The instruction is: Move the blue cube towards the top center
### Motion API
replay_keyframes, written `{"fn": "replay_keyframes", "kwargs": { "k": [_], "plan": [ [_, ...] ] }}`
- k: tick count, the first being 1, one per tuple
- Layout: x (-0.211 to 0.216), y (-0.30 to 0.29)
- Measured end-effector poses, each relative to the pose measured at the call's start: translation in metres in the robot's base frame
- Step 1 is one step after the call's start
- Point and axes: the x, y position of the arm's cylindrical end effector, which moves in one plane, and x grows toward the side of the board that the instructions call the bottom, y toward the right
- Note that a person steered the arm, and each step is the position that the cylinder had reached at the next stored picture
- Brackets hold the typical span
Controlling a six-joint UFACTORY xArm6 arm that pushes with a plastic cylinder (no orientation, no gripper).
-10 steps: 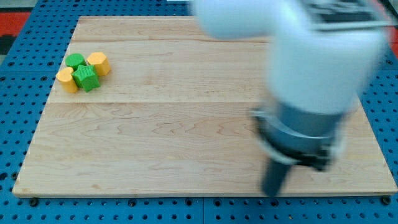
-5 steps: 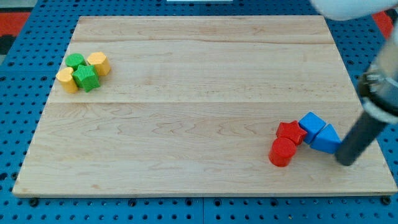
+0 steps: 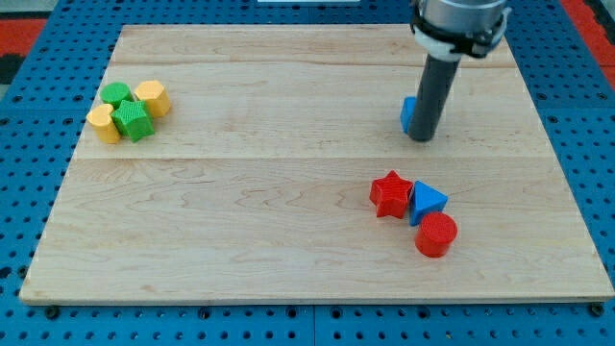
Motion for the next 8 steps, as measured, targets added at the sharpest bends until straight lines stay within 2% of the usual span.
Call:
{"fn": "replay_keyframes", "kwargs": {
  "k": [1, 2, 3, 4, 5, 6, 7, 8],
  "plan": [
    [-0.034, -0.026],
    [-0.013, 0.047],
    [-0.058, 0.046],
    [-0.062, -0.020],
    [-0.046, -0.037],
    [-0.062, -0.060],
    [-0.104, -0.060],
    [-0.104, -0.053]
  ]
}}
